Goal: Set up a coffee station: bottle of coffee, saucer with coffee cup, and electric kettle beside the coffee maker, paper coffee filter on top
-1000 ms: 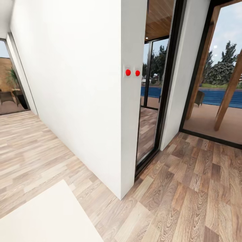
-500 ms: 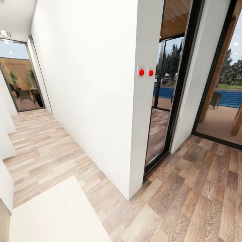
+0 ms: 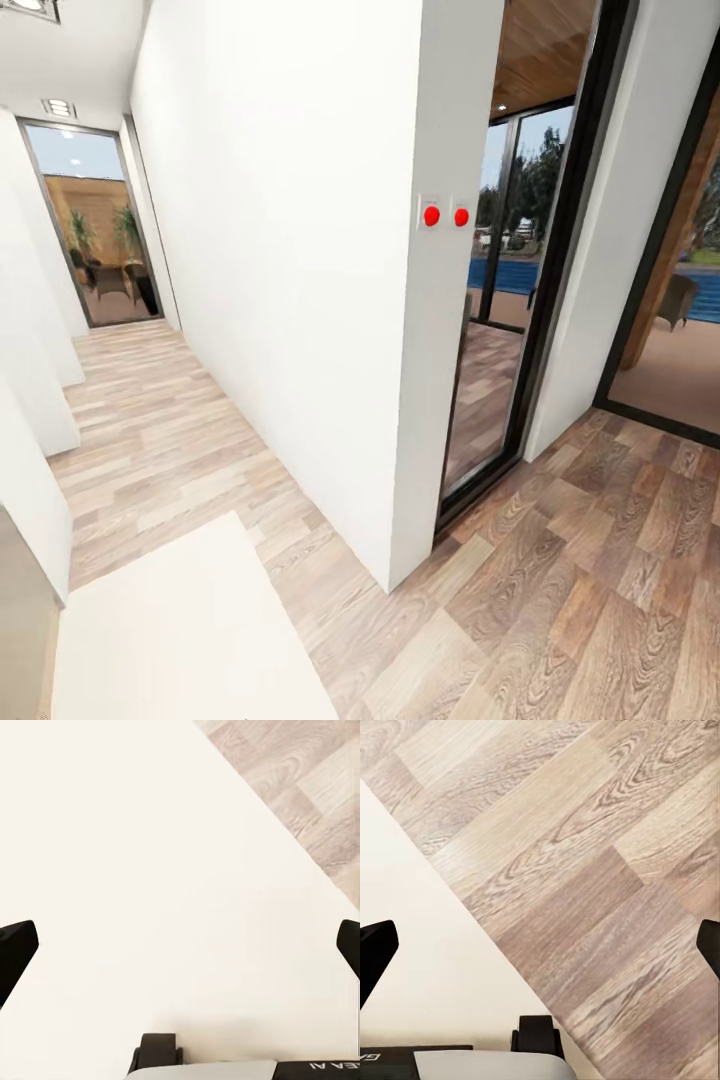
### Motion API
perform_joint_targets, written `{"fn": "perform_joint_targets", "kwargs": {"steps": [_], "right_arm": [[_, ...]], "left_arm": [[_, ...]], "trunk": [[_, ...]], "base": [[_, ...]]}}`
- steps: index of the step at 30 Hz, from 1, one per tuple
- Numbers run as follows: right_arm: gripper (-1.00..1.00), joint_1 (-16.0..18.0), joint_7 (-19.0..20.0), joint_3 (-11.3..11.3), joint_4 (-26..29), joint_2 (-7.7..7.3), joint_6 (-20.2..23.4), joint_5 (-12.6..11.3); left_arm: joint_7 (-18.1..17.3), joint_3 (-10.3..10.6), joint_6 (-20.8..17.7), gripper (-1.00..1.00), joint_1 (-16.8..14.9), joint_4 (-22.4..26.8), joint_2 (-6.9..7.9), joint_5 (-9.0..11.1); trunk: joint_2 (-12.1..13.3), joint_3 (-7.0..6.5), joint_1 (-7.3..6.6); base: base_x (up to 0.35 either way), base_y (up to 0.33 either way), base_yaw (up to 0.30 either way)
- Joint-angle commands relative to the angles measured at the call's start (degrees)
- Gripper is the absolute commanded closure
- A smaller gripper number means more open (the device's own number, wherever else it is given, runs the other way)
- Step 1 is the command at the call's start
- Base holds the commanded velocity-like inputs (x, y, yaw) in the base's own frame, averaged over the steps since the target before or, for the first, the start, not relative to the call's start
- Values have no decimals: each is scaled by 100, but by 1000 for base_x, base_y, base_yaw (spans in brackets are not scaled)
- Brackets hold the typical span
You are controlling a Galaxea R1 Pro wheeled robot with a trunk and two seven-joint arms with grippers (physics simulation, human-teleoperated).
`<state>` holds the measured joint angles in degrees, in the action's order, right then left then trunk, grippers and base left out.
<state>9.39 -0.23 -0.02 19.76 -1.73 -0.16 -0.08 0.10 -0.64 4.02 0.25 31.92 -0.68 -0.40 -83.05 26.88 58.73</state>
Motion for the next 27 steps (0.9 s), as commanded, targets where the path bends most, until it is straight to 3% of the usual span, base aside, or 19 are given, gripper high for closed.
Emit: {"fn": "perform_joint_targets", "kwargs": {"steps": [1, 27], "right_arm": [[-100, 1, -6, 1, 2, 1, -2, -1], [-100, -6, -12, 2, -16, 6, -12, 17]], "left_arm": [[0, -7, 9, -100, 2, 7, -2, -1], [-1, -9, 20, -100, 2, 7, -2, 4]], "trunk": [[-3, 5, -1], [-3, 5, -1]], "base": [[-32, -89, 176], [-3, -8, 244]]}}
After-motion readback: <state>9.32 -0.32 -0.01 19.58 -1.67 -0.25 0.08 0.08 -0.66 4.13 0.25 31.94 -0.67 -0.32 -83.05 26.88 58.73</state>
